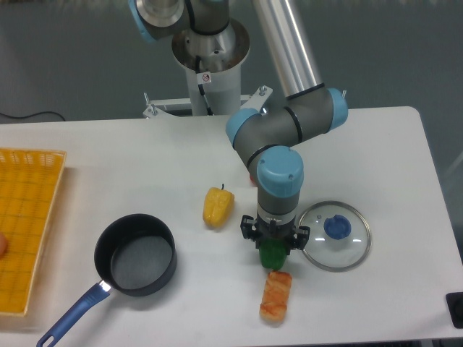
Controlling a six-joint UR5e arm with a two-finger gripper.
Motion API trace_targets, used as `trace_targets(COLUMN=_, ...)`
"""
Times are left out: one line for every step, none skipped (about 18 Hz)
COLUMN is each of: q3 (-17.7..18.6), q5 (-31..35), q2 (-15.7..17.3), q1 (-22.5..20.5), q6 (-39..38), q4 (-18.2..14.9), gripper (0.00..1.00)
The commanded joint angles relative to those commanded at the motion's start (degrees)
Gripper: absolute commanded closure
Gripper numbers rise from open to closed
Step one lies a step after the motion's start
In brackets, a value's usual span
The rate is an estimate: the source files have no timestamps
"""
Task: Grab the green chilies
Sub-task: 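Close the gripper around the green bell pepper, then lift the green pepper and carry it toward the glass lid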
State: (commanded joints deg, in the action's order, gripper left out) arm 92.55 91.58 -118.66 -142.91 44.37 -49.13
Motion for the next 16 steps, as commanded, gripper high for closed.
trace_targets(q3=0.00, q5=0.00, q2=0.27, q1=-0.09, q6=1.58, q4=-0.17, gripper=0.48)
trace_targets(q3=0.00, q5=0.09, q2=0.62, q1=-0.09, q6=3.16, q4=-0.26, gripper=0.48)
trace_targets(q3=0.00, q5=0.26, q2=1.14, q1=-0.09, q6=5.18, q4=-0.26, gripper=0.48)
trace_targets(q3=0.00, q5=0.44, q2=1.58, q1=-0.17, q6=7.03, q4=-0.26, gripper=0.48)
trace_targets(q3=0.00, q5=0.53, q2=2.28, q1=-0.35, q6=8.79, q4=-0.35, gripper=0.48)
trace_targets(q3=0.00, q5=0.53, q2=2.81, q1=-0.53, q6=10.63, q4=-0.44, gripper=0.48)
trace_targets(q3=0.00, q5=0.53, q2=3.25, q1=-0.70, q6=13.00, q4=-0.53, gripper=0.49)
trace_targets(q3=0.00, q5=0.53, q2=3.78, q1=-0.88, q6=15.46, q4=-0.88, gripper=0.49)
trace_targets(q3=0.00, q5=0.62, q2=4.05, q1=-1.05, q6=17.48, q4=-1.05, gripper=0.49)
trace_targets(q3=0.00, q5=0.53, q2=4.31, q1=-1.23, q6=19.59, q4=-1.06, gripper=0.49)
trace_targets(q3=-0.09, q5=0.62, q2=4.49, q1=-1.32, q6=21.79, q4=-1.14, gripper=0.49)
trace_targets(q3=0.00, q5=0.70, q2=4.75, q1=-1.41, q6=23.73, q4=-1.58, gripper=0.49)
trace_targets(q3=-0.09, q5=0.79, q2=4.84, q1=-1.67, q6=25.31, q4=-2.37, gripper=0.49)
trace_targets(q3=0.00, q5=0.79, q2=4.84, q1=-2.28, q6=26.46, q4=-2.98, gripper=0.49)
trace_targets(q3=0.08, q5=0.88, q2=4.84, q1=-2.46, q6=27.51, q4=-3.60, gripper=0.49)
trace_targets(q3=0.09, q5=1.05, q2=5.19, q1=-2.72, q6=28.31, q4=-4.13, gripper=0.49)
